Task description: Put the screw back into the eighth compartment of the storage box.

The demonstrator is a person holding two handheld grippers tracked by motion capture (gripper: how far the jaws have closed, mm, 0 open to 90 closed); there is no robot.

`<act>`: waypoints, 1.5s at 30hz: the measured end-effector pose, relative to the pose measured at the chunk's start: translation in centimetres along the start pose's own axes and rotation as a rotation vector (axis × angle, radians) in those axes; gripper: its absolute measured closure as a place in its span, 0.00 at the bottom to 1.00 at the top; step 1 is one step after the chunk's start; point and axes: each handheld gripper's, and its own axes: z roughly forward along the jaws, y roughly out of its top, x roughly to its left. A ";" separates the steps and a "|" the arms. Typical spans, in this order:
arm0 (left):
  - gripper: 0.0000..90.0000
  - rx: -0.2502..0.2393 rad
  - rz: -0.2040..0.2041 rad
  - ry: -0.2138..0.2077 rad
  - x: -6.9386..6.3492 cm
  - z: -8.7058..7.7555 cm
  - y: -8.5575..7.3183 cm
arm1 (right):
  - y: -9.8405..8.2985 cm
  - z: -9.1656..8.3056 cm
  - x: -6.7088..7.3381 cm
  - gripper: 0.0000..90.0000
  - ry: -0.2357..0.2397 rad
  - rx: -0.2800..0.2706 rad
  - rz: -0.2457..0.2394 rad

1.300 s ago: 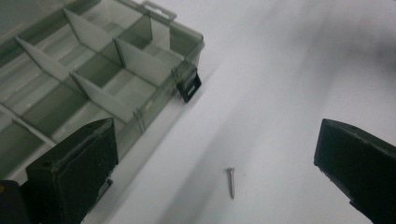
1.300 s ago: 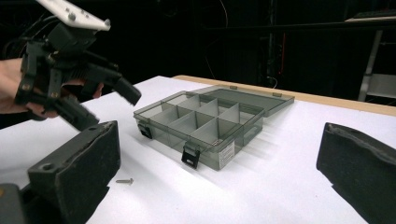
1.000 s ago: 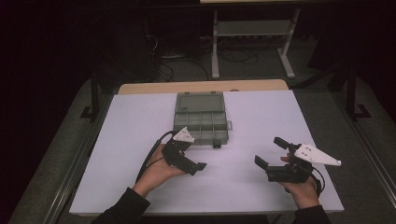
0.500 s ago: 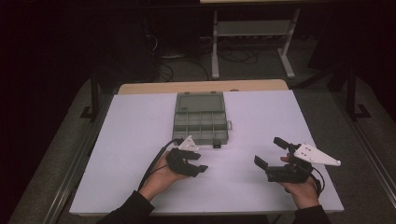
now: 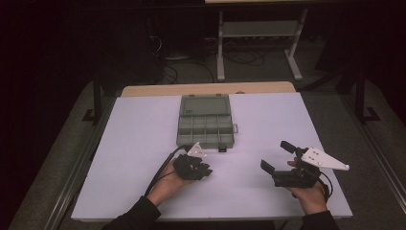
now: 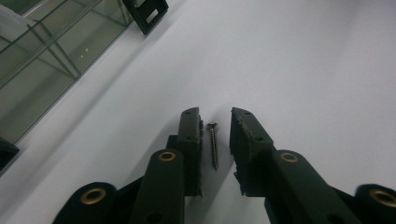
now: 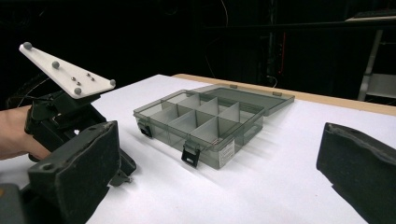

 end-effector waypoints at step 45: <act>0.98 -0.063 -0.021 -0.058 2.0 -2.9 4.8 | 0.1 0.0 0.0 0.00 0.003 -0.005 0.001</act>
